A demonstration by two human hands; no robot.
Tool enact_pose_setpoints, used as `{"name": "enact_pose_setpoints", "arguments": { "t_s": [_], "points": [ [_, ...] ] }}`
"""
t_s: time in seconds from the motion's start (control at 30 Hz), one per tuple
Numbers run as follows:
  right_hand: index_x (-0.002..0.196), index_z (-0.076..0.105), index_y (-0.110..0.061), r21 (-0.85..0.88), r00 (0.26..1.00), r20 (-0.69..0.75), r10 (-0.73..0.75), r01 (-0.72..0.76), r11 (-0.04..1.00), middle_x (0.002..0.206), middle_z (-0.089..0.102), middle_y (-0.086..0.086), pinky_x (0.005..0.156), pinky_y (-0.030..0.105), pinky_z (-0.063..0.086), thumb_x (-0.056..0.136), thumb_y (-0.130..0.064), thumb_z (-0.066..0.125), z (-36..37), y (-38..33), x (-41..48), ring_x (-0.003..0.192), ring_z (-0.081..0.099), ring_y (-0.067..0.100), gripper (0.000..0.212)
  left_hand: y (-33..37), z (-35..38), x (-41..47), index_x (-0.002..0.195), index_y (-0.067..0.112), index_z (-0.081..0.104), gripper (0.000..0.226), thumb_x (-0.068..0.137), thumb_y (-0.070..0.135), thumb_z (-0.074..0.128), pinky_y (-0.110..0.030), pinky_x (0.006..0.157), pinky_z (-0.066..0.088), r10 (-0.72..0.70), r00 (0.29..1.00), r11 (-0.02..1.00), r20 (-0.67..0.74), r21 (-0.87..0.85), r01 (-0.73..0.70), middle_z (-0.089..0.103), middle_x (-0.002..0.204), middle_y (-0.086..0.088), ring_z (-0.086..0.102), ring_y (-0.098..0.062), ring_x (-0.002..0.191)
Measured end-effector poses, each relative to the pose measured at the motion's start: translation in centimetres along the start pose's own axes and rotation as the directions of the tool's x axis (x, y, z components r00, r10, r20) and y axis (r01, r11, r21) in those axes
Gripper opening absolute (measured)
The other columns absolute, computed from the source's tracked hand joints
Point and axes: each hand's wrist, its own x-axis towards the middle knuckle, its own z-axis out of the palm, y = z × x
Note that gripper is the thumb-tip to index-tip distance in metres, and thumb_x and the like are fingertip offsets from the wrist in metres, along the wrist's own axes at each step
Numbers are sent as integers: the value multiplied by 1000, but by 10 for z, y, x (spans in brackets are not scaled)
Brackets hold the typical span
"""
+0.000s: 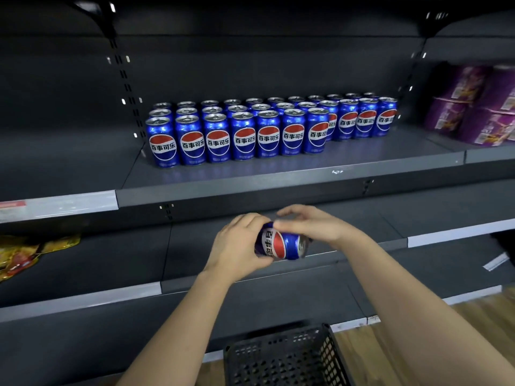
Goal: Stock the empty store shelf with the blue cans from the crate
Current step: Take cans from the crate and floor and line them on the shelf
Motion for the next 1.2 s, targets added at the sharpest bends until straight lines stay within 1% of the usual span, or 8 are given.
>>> {"name": "enact_pose_setpoints", "arguments": {
  "t_s": [0.1, 0.2, 0.3, 0.5, 0.73, 0.87, 1.03, 1.2],
  "points": [
    [115, 65, -31, 359, 990, -140, 13, 38, 932, 114, 69, 12, 80, 34, 56, 68, -80, 60, -14, 5, -7, 97, 69, 23, 68, 12, 1, 3, 104, 25, 54, 64, 53, 53, 79, -26, 77, 45, -175, 981, 982, -89, -84, 167, 56, 102, 13, 52, -9, 96],
    [131, 51, -28, 494, 984, -157, -81, 150, 857, 125, 64, 8, 85, 38, 56, 65, -73, 68, -11, 11, -13, 104, 67, 21, 82, 27, 4, 8, 93, 25, 49, 61, 51, 59, 77, -29, 70, 45, -316, 939, 941, -138, -171, 292, 53, 93, 12, 53, -12, 86],
    [137, 42, -23, 487, 964, -221, -145, 238, 840, 127, 62, -3, 83, 32, 55, 55, -50, 85, 1, 14, -15, 108, 65, 16, 96, 41, 11, 15, 83, 23, 43, 59, 51, 60, 75, -31, 61, 42, -434, 884, 882, -174, -284, 377, 53, 84, 10, 55, -16, 75],
    [123, 51, -19, 379, 914, -391, -105, 265, 887, 112, 67, -1, 67, 18, 53, 66, -16, 86, 12, 13, -17, 88, 67, 1, 68, 62, 18, 31, 84, 18, 44, 63, 54, 63, 76, -33, 60, 43, -602, 783, 771, -158, -372, 517, 55, 85, 6, 56, -21, 73],
    [109, 55, -15, 259, 872, -481, -94, 244, 935, 96, 69, -3, 53, 12, 47, 68, -10, 86, 0, 11, -8, 70, 61, -9, 52, 75, 24, 49, 87, 18, 42, 51, 61, 45, 76, -31, 58, 37, -586, 800, 794, -128, -289, 535, 53, 89, 5, 60, -26, 76],
    [105, 58, -21, 222, 844, -523, -121, 272, 936, 93, 71, -8, 64, 14, 50, 66, -10, 87, -19, 18, -3, 80, 64, -3, 50, 75, 21, 59, 93, 20, 43, 55, 63, 53, 74, -32, 61, 40, -427, 903, 879, -44, -252, 404, 52, 98, 5, 59, -22, 82],
    [100, 63, -30, 171, 823, -549, -146, 281, 944, 91, 73, -9, 77, 23, 55, 65, -19, 88, -61, 19, 7, 85, 66, 3, 44, 63, 17, 75, 142, 20, 32, 83, 77, 62, 62, -35, 102, 36, -227, 970, 970, 87, -72, 234, 37, 145, 4, 43, -17, 127],
    [100, 61, -34, 123, 787, -588, -185, 313, 942, 94, 72, -8, 78, 24, 54, 65, -17, 87, -110, 14, 25, 86, 66, 6, 47, 50, 14, 85, 144, 27, 28, 72, 85, 55, 57, -37, 104, 31, -232, 970, 971, 72, 74, 227, 38, 143, 6, 42, -15, 128]
  ]
}}
